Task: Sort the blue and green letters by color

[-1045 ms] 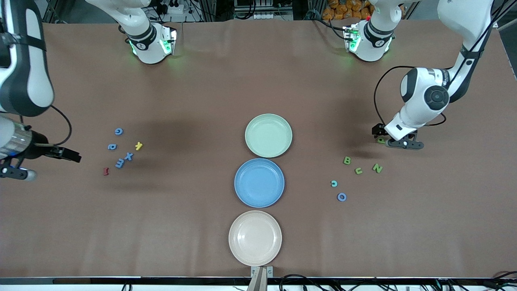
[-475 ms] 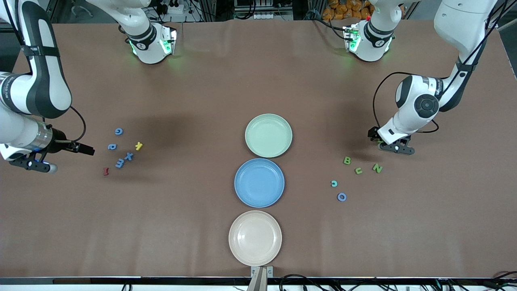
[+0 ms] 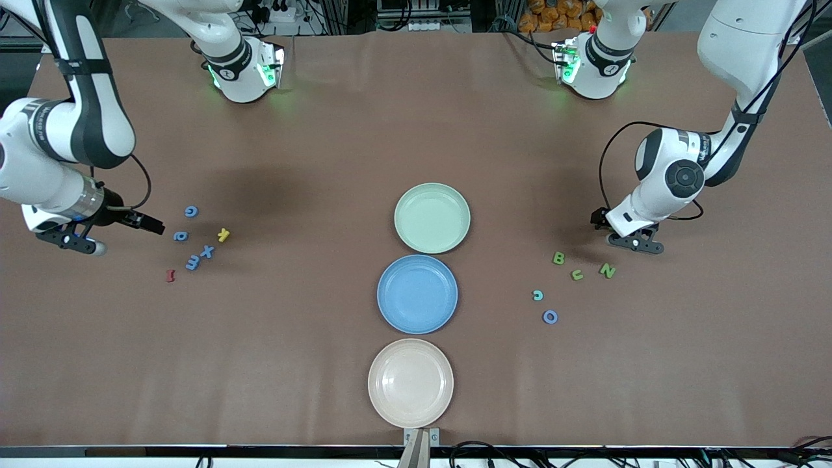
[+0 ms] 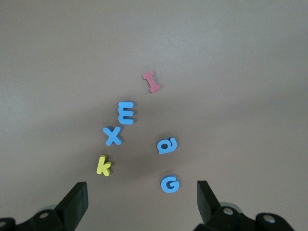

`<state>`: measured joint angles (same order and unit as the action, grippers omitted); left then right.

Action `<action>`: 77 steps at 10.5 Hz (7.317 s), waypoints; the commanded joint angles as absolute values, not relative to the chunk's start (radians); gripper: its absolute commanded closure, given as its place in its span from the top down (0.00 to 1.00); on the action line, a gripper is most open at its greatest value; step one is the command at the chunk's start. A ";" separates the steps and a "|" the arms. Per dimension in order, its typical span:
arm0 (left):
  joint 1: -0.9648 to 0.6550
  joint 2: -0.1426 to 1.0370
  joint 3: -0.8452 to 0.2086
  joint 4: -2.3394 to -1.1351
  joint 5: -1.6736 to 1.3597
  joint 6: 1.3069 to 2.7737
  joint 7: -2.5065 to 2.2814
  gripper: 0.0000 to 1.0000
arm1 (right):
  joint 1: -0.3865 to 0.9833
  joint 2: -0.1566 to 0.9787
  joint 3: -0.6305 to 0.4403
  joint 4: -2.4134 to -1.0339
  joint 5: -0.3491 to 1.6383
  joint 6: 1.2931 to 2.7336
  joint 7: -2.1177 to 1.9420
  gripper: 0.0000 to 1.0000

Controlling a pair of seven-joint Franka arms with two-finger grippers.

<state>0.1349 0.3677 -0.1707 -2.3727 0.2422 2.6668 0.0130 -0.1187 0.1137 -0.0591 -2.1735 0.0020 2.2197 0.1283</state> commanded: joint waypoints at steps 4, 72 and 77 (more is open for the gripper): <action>0.173 0.370 -0.176 -2.375 0.265 2.674 0.055 1.00 | -0.127 0.083 -0.054 -2.460 0.018 2.557 0.138 1.00; 0.117 0.638 -0.347 -1.917 0.328 2.505 -0.917 1.00 | 0.552 0.841 0.072 -1.436 0.276 2.674 0.681 1.00; 0.117 0.644 -0.344 -1.917 0.336 2.505 -0.916 1.00 | 0.436 0.783 0.067 -1.488 0.178 2.570 0.637 1.00</action>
<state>0.1227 0.6336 -0.3488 -1.9361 0.2946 2.5115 -0.8803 0.5111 0.8260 0.0559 -1.4623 0.2417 2.6445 0.6592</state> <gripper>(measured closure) 0.000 0.000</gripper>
